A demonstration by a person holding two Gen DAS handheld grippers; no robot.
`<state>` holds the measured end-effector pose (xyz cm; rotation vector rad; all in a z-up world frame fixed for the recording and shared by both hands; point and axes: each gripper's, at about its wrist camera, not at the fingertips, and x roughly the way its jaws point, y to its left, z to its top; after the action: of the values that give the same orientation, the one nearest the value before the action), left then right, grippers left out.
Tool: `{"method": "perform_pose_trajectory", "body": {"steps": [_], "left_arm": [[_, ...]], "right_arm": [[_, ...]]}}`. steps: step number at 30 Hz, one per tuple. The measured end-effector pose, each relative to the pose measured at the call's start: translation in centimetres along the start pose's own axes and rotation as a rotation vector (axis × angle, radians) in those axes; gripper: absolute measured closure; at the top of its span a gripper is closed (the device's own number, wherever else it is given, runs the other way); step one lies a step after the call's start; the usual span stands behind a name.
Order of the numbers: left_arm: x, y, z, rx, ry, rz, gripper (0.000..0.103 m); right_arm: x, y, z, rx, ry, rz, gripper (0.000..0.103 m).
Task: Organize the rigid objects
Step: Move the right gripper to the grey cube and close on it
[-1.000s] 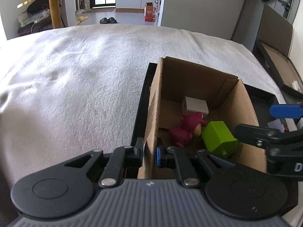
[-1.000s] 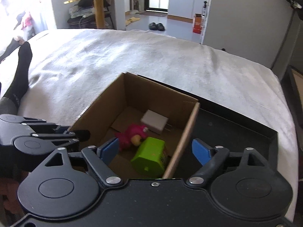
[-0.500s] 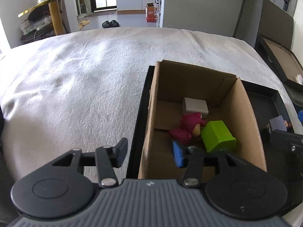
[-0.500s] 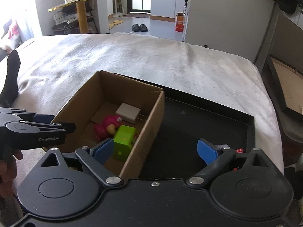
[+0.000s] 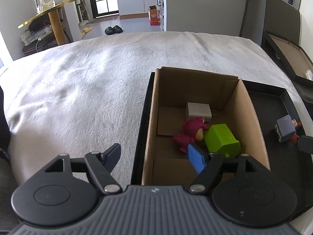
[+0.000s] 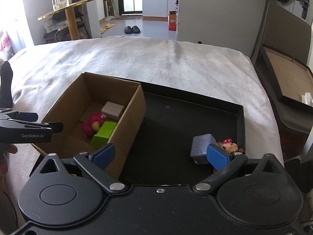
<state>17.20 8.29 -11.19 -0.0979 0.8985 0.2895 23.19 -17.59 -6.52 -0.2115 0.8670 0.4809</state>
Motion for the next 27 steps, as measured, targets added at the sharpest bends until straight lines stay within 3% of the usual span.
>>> {"method": "perform_pose_trajectory", "body": {"steps": [19,27], "left_arm": [[0.6,-1.3,0.0,0.036,0.018,0.022,0.024],[1.4,-1.9,0.1,0.053,0.028,0.051,0.024]], "right_arm": [[1.8,-3.9,-2.3,0.052,0.034,-0.041,0.0],[3.6,-5.9,-2.7,0.065,0.028,-0.061,0.013]]}}
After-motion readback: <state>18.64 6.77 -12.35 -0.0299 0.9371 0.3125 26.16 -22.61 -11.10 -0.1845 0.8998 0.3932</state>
